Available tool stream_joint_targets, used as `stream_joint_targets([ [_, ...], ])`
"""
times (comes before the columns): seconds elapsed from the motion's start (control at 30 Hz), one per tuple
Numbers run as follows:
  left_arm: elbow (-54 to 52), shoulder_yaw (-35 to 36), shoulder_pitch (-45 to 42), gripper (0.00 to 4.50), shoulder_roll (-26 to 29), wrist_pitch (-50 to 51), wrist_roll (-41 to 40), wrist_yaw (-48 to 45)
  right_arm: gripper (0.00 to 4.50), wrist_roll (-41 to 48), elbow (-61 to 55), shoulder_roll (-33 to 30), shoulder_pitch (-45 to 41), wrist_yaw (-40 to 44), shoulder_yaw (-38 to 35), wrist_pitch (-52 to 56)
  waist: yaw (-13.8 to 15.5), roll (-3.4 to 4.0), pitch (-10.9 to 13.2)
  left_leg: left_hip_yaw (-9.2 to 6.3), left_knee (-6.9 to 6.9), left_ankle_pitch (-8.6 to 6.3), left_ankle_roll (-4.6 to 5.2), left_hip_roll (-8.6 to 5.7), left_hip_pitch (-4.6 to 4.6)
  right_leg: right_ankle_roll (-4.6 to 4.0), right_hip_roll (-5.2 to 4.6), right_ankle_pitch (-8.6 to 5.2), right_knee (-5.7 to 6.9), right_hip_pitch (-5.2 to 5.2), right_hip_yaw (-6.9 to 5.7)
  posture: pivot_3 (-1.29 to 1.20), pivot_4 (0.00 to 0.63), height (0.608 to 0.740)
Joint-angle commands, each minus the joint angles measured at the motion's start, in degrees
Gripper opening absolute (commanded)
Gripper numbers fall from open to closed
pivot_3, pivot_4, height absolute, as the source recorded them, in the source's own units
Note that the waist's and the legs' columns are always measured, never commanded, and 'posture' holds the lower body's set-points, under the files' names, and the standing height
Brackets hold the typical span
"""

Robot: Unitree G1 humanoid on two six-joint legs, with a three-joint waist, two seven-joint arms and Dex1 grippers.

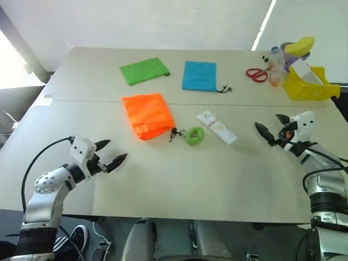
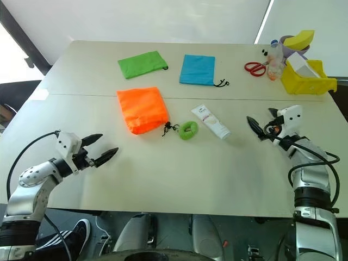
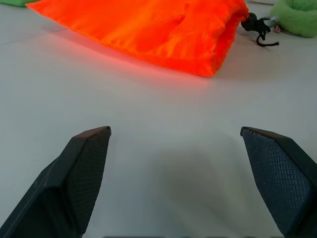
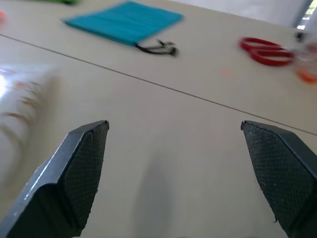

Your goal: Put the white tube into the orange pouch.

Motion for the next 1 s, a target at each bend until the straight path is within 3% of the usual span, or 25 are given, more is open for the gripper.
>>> stream_joint_targets([
  [0.03, -1.72, 1.77, -0.04, 4.5, -0.07, -2.26, -0.84, 0.29, 4.46, -0.61, 1.99, 0.41, -2.07, -2.63, -1.31, -3.11, 0.0, 0.01, 0.0, 0.0, 0.0, 0.0, 0.0, 0.0, -0.03, 0.0, 0.02, 0.0, 0.0, -0.03, 0.0, 0.0, 0.15, 0.74],
  [0.8, 1.44, 0.44, -4.37, 4.5, 0.03, -8.0, -0.64, -2.01, 4.46, -0.83, -2.12, 0.04, 0.16, -0.01, -0.34, -3.61, -0.05, 0.06, 0.04, 0.0, 0.0, 0.0, 0.0, -0.01, -0.08, 0.02, 0.05, 0.01, 0.0, -0.05, 0.0, 0.0, 0.15, 0.74],
  [1.0, 0.05, -5.12, -10.63, 4.5, 0.72, -4.95, 4.58, 0.45, 4.46, 6.09, -21.46, -0.78, 7.71, 17.56, 4.91, -2.13, 0.16, 0.11, 0.06, -0.04, 0.0, 0.0, 0.0, -0.05, -0.15, 0.04, 0.1, 0.01, 0.0, -0.06, -0.04, 0.0, 0.15, 0.74],
])
